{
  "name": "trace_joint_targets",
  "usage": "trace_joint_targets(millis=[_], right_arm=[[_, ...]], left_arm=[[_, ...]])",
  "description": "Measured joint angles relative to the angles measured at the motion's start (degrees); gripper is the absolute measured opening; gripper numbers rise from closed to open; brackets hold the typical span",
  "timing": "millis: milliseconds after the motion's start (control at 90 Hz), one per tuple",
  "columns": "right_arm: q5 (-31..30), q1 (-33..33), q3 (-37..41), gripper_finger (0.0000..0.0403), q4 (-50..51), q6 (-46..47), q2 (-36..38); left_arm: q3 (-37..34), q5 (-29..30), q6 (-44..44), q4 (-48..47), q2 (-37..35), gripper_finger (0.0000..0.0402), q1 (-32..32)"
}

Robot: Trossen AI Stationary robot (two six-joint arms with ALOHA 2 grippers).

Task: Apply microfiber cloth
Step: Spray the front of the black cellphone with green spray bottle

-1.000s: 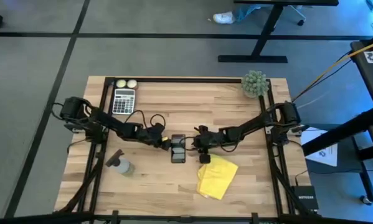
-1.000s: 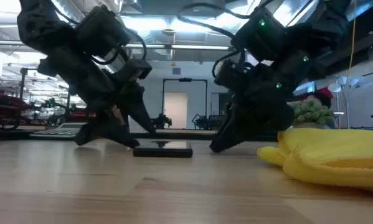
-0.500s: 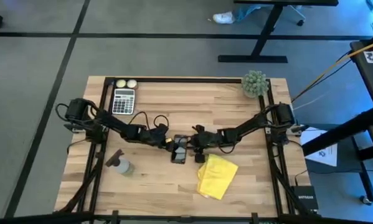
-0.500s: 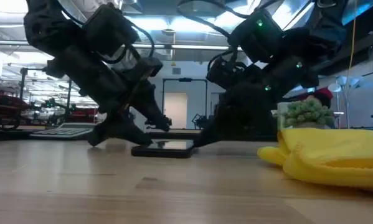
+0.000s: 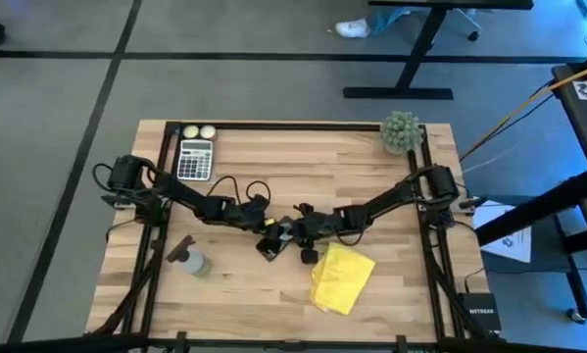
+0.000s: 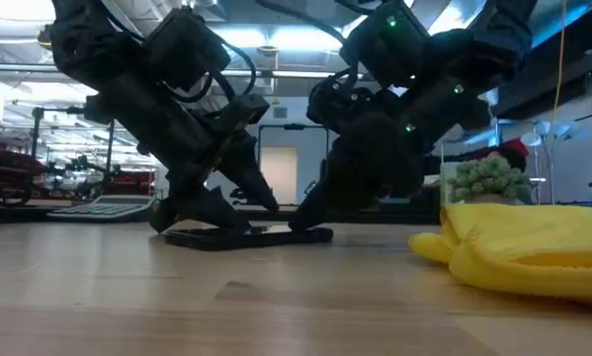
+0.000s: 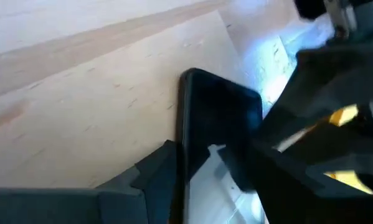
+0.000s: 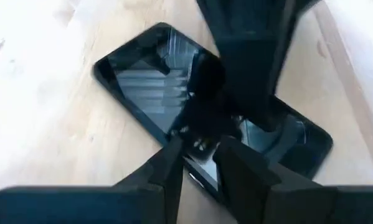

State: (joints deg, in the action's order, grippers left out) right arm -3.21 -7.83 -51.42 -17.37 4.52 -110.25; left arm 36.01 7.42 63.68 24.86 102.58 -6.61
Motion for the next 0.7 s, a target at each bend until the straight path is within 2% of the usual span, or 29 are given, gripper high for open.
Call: trace_joint_targets(millis=[144,267,356,700], right_arm=[[0.9,-0.2,0.0,0.0092,9.6,3.8,4.3],[2.0,-1.0,0.6,0.0092,14.8,7.8,4.2],[1.7,-1.3,0.8,0.0092,13.2,10.1,2.7],[-7.3,-1.4,1.2,0.0092,6.0,11.8,0.4]], left_arm=[[0.0,-0.8,-1.2,0.2,0.0,0.0177,0.0],[0.0,-1.0,-1.3,0.1,0.0,0.0177,0.0],[0.0,-1.0,-1.3,0.1,0.0,0.0177,0.0],[-0.1,-2.1,-1.2,0.3,0.0,0.0177,-0.1]])
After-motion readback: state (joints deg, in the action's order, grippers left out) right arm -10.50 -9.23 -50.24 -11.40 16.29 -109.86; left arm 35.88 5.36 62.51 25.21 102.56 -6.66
